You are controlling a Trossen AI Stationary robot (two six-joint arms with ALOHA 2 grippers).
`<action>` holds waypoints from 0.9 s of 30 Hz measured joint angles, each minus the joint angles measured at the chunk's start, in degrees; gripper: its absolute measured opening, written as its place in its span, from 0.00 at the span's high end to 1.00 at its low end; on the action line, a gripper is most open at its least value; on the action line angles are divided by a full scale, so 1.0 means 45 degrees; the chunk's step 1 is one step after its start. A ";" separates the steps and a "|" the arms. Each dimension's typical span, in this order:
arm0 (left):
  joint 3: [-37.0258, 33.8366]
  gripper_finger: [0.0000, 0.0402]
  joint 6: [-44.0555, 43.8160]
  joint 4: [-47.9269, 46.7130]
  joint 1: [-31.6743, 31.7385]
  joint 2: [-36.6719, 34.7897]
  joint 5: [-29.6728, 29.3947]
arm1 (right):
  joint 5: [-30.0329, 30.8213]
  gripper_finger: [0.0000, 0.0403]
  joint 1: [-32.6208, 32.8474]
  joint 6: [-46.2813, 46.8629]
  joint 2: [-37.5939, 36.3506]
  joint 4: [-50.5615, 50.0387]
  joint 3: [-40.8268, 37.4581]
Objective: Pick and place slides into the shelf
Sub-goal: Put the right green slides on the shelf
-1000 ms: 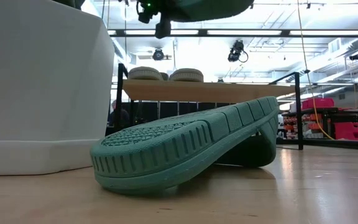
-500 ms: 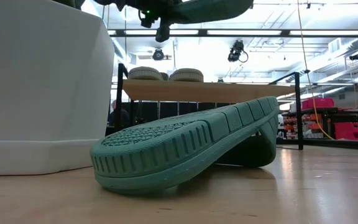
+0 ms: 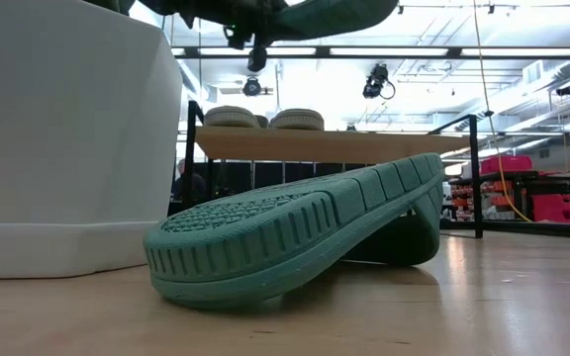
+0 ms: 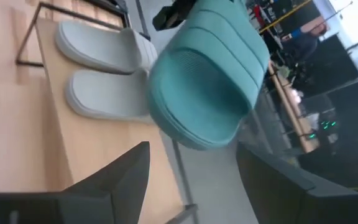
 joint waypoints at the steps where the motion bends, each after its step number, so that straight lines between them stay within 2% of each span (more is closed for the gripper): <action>1: 0.0000 0.79 0.0005 0.0000 0.0000 0.0000 0.0181 | 0.0013 0.39 0.0030 0.0349 -0.0076 -0.0104 0.0000; 8: 0.0001 0.83 0.0313 -0.0061 0.0045 0.0018 0.0753 | -0.0209 0.39 0.0085 0.3511 -0.0660 -0.1647 0.0005; 12: 0.0005 0.81 0.0340 -0.0005 0.0182 0.0192 0.0957 | -0.0511 0.39 0.0081 0.4822 -0.1047 -0.2086 0.0005; 20: 0.0073 0.82 -0.0130 0.1737 0.0169 0.1340 0.2106 | -0.1215 0.39 0.0080 0.7050 -0.1902 -0.2579 0.0005; 24: 0.1039 0.82 -0.0049 0.1927 -0.0028 0.2356 0.2983 | -0.1418 0.39 0.0080 0.8137 -0.2216 -0.2704 0.0005; 27: 0.2469 0.80 0.0058 0.1939 -0.0248 0.3337 0.3675 | -0.1445 0.39 0.0080 0.8691 -0.2323 -0.2842 0.0005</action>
